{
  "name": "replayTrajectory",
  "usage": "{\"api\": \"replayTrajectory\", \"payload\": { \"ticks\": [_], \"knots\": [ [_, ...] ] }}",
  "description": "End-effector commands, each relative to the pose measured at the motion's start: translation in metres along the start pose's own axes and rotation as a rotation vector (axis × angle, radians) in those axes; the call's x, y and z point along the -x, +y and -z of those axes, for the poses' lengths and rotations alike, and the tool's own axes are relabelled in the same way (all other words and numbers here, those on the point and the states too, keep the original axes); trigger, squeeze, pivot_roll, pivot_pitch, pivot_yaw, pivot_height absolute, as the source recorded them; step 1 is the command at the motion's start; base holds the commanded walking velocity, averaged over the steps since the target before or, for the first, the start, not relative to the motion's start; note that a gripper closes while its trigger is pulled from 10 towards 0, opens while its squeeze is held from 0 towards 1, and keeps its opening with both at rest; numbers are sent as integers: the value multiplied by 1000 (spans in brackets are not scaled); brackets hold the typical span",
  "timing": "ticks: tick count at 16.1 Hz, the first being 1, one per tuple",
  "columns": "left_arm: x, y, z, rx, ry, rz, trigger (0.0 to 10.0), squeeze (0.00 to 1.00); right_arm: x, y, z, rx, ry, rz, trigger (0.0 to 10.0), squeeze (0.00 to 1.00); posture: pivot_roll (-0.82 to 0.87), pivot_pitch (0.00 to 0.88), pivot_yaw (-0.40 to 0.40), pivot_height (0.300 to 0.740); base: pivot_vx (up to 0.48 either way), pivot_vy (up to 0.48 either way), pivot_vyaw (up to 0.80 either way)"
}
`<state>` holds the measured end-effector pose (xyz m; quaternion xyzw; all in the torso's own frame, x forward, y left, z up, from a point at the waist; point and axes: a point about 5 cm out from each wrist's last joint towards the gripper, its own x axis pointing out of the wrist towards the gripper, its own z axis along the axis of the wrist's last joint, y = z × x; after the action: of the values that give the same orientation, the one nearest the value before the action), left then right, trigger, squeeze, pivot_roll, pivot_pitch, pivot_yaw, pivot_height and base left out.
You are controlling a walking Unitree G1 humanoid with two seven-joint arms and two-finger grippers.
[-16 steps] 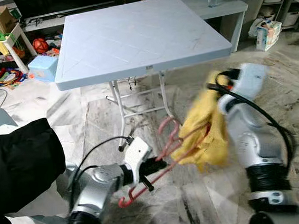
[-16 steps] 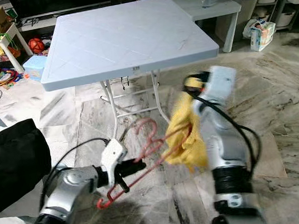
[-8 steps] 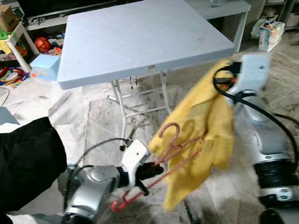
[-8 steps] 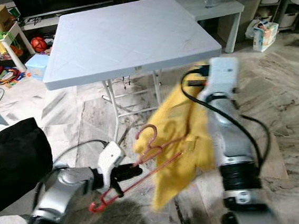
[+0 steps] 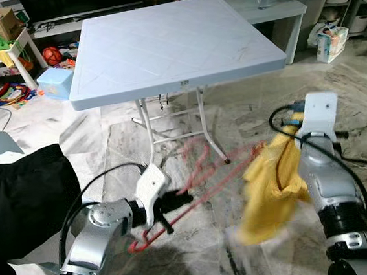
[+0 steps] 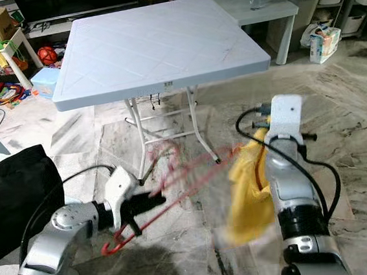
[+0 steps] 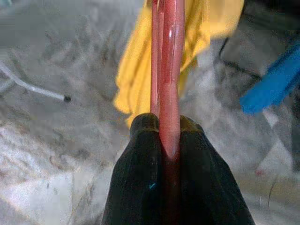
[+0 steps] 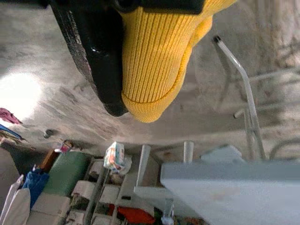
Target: Hang hanger
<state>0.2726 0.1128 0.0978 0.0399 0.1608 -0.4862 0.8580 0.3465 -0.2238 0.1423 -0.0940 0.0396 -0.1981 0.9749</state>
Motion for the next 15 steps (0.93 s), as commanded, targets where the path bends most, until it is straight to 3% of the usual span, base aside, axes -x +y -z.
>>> {"api": "replayTrajectory", "payload": {
  "ticks": [1,3,4,5,6,7,8,9,12,15],
  "knots": [
    [5,3,-6,6,-40,-39,0,0,0,-5,1,-1,-2,22,0,0,-65,50,20,740,0,0,0],
    [22,29,-11,76,-172,-342,0,0,9,-14,13,-70,24,-19,0,0,-54,51,18,740,0,0,0],
    [27,32,-11,87,-201,-410,3255,0,13,-16,15,-73,22,-34,0,0,-50,50,14,740,0,0,0],
    [29,32,-9,82,-208,-483,10000,0,16,-17,17,-105,21,-62,0,0,-46,48,13,740,0,0,0],
    [32,32,-5,71,-194,-598,10000,0,21,-16,14,-157,-8,-120,0,0,-39,47,14,740,0,0,0],
    [35,33,-1,77,-187,-707,10000,0,26,-14,9,-185,-50,-179,1804,0,-38,45,14,740,0,0,0],
    [39,32,0,115,-223,-802,10000,0,34,-13,3,-194,-87,-238,4980,0,-36,41,12,740,0,0,0],
    [40,30,-2,114,-255,-835,10000,0,41,-10,0,-221,-96,-309,10000,0,-34,39,13,740,0,0,0],
    [44,26,-8,57,-302,-929,10000,0,60,-3,-11,-245,-152,-433,10000,0,-25,14,18,740,0,0,0],
    [43,25,-10,78,-329,-926,10000,0,63,0,-19,-245,-172,-459,10000,0,-21,0,24,740,0,0,0]
  ]
}}
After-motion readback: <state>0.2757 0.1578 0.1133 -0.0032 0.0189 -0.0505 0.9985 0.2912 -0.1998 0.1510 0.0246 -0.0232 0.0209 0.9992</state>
